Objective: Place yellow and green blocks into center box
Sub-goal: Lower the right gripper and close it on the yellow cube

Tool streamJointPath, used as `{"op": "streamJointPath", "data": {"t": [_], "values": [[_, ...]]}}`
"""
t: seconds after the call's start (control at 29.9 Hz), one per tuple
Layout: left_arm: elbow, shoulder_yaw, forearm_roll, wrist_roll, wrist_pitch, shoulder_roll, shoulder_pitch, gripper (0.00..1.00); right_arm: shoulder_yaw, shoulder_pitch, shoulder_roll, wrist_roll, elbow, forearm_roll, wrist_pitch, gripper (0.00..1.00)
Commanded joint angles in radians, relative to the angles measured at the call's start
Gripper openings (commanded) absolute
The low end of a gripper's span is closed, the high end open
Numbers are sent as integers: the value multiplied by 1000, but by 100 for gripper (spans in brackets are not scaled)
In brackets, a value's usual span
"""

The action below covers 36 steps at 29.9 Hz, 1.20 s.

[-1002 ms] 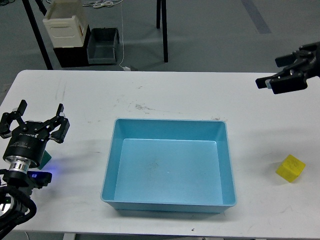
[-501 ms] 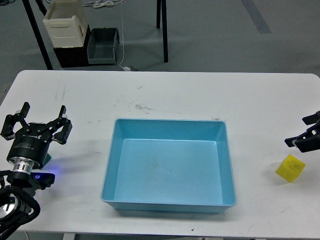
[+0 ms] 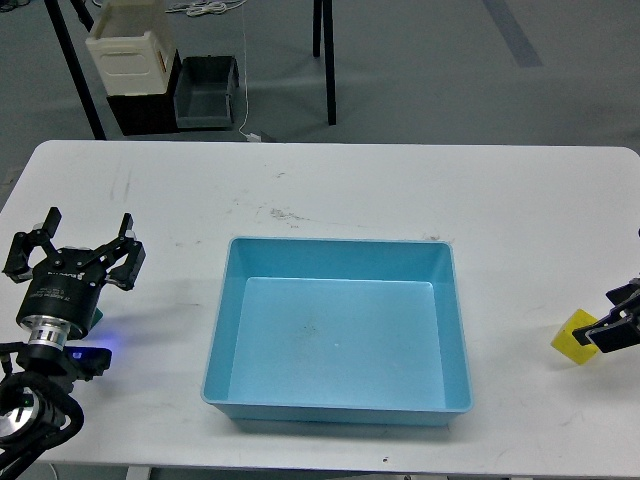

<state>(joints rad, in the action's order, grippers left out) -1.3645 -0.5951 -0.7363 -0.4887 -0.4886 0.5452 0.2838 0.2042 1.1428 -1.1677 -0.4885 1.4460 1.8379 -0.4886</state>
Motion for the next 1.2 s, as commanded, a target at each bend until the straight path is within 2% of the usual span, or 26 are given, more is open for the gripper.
{"op": "streamJointPath", "data": {"t": [0.0, 0.94, 1.04, 1.1, 1.17], "values": [[5, 0, 0, 0, 0, -1, 0, 100, 1, -29, 8, 0, -12, 1, 0, 98], [33, 0, 0, 0, 0, -13, 0, 100, 6, -89, 180, 0, -184, 3, 0, 97], [36, 0, 0, 0, 0, -13, -2, 100, 7, -92, 187, 0, -191, 4, 8, 94], [36, 0, 0, 0, 0, -14, -2, 100, 7, -95, 189, 0, -205, 4, 8, 81], [38, 0, 0, 0, 0, -14, -2, 100, 7, -109, 190, 0, -214, 4, 8, 80]]}}
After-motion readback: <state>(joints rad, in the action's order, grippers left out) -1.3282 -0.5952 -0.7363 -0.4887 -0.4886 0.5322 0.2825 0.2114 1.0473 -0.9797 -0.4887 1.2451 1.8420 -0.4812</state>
